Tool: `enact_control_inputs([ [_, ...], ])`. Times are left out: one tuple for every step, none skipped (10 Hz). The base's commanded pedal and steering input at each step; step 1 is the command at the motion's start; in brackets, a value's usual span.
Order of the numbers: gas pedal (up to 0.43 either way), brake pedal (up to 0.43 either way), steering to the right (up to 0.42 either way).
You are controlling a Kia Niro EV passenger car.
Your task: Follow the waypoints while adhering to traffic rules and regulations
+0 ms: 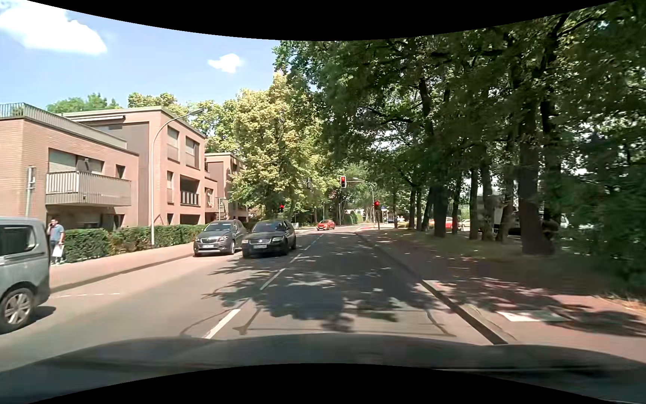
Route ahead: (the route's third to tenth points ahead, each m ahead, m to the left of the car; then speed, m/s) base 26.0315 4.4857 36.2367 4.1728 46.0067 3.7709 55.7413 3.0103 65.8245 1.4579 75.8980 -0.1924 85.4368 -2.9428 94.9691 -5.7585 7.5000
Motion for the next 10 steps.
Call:
enact_control_inputs([
  [0.0,0.104,-0.002],
  [0.0,0.116,-0.002],
  [0.0,0.14,-0.002],
  [0.0,0.152,-0.002],
  [0.0,0.152,-0.002],
  [0.0,0.152,-0.001],
  [0.0,0.152,-0.001],
  [0.0,0.134,-0.001],
  [0.0,0.091,-0.001],
  [0.0,0.037,-0.001],
])
